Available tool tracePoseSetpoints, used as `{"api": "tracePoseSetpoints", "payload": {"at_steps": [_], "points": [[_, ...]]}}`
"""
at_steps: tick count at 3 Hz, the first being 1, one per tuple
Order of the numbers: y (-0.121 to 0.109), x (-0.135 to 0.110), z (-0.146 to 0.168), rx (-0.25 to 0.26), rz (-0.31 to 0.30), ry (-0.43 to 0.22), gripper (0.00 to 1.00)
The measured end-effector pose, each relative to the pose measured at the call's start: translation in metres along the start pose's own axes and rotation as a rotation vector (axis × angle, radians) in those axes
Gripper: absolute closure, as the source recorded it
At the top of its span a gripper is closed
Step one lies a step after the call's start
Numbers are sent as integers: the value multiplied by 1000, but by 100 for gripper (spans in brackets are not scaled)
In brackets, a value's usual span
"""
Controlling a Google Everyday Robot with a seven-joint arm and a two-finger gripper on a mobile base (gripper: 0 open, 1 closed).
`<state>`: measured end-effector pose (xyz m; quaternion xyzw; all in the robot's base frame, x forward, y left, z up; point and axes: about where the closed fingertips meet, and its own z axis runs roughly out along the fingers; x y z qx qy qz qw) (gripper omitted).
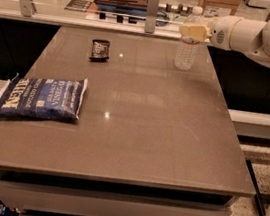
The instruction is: Move water bottle near blue chip bag
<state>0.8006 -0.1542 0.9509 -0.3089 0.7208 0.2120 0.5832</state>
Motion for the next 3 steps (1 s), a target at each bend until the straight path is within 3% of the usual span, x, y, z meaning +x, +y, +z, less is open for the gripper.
{"api": "tracePoseSetpoints", "payload": {"at_steps": [2, 3], "points": [[4, 1, 5, -9, 2, 1, 100], [4, 1, 6, -10, 2, 2, 100]]}}
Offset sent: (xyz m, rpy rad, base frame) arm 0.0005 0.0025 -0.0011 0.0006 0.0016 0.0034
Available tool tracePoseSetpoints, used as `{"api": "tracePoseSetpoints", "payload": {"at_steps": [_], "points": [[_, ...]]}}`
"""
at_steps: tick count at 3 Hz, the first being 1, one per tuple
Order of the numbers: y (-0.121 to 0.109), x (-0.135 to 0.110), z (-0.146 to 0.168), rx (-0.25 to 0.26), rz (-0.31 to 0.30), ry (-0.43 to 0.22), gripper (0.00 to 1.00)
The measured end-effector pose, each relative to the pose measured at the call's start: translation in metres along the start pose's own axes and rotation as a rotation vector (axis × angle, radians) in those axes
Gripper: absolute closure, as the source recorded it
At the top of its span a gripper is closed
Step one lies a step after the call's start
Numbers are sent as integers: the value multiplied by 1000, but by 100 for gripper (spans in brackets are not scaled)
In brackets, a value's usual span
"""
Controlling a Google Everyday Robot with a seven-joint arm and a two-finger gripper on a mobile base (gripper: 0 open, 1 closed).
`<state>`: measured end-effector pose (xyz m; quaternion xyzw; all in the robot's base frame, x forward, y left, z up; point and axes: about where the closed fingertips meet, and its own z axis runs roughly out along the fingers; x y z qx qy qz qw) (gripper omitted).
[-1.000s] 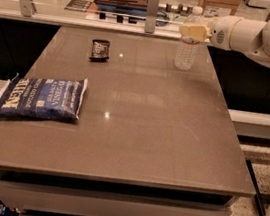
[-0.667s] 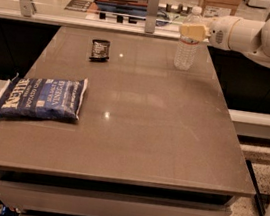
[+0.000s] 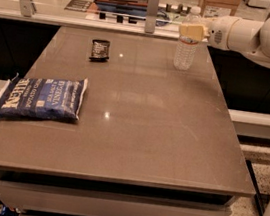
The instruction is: Move water bottle near blue chip bag
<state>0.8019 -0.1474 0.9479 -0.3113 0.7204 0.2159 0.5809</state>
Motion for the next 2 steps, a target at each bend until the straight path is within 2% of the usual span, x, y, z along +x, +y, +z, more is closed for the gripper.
{"api": "tracePoseSetpoints", "payload": {"at_steps": [2], "points": [[18, -17, -17, -22, 37, -1, 100]]}}
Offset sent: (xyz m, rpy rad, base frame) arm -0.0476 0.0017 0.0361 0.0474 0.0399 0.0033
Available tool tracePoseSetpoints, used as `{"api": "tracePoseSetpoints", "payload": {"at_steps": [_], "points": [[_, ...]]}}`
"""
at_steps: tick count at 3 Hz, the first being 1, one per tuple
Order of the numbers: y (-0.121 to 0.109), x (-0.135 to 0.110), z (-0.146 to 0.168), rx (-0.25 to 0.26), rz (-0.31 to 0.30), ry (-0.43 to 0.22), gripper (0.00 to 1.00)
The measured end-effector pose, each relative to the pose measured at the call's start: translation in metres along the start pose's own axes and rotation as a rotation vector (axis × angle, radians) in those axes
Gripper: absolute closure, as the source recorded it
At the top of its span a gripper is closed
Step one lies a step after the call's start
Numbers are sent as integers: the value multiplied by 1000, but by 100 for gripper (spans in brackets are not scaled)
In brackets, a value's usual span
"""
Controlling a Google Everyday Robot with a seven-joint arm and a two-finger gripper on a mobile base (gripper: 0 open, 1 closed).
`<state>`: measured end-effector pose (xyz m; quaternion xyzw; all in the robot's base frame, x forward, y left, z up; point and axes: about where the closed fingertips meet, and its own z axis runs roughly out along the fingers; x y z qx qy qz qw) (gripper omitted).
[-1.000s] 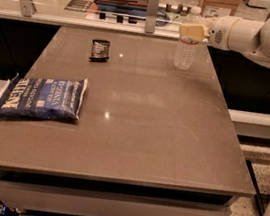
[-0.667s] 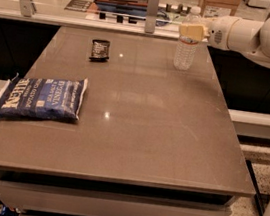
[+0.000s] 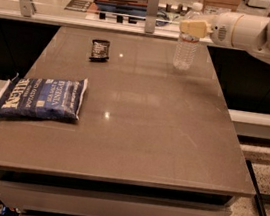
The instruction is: Move water bottle near blue chip bag
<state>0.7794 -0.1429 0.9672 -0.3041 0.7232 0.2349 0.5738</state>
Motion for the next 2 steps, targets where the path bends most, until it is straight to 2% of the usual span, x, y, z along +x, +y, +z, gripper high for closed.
{"api": "tracePoseSetpoints", "payload": {"at_steps": [1, 2], "points": [[20, -11, -15, 7, 4, -14, 100], [53, -21, -26, 12, -16, -36, 100]]}}
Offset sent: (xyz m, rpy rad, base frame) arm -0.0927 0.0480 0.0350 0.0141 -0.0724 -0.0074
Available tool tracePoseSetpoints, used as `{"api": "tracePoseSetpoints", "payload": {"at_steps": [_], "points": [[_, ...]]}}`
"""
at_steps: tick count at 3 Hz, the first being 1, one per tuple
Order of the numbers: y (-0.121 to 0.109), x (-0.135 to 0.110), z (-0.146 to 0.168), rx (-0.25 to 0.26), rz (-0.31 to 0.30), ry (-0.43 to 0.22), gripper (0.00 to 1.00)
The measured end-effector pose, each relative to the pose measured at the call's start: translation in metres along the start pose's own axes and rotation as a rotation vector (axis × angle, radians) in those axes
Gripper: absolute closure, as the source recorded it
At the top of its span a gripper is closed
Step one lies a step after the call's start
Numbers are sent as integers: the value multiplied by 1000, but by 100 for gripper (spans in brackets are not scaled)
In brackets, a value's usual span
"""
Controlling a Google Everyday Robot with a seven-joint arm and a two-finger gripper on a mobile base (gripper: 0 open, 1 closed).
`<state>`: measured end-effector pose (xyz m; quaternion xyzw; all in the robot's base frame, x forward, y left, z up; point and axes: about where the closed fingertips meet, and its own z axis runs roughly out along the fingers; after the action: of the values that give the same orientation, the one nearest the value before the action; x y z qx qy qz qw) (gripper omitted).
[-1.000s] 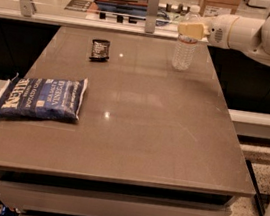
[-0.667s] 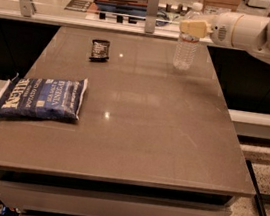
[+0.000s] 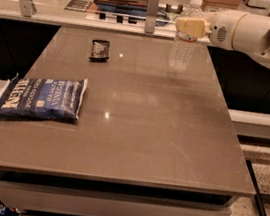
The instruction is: Move water bottle near blue chip bag
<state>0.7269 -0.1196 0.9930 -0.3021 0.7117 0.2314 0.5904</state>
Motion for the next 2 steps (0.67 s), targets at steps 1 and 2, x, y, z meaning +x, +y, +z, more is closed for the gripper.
{"api": "tracePoseSetpoints", "payload": {"at_steps": [1, 2], "points": [[50, -8, -2, -1, -40, -13, 100], [103, -6, 7, -32, -74, -3, 100]]}}
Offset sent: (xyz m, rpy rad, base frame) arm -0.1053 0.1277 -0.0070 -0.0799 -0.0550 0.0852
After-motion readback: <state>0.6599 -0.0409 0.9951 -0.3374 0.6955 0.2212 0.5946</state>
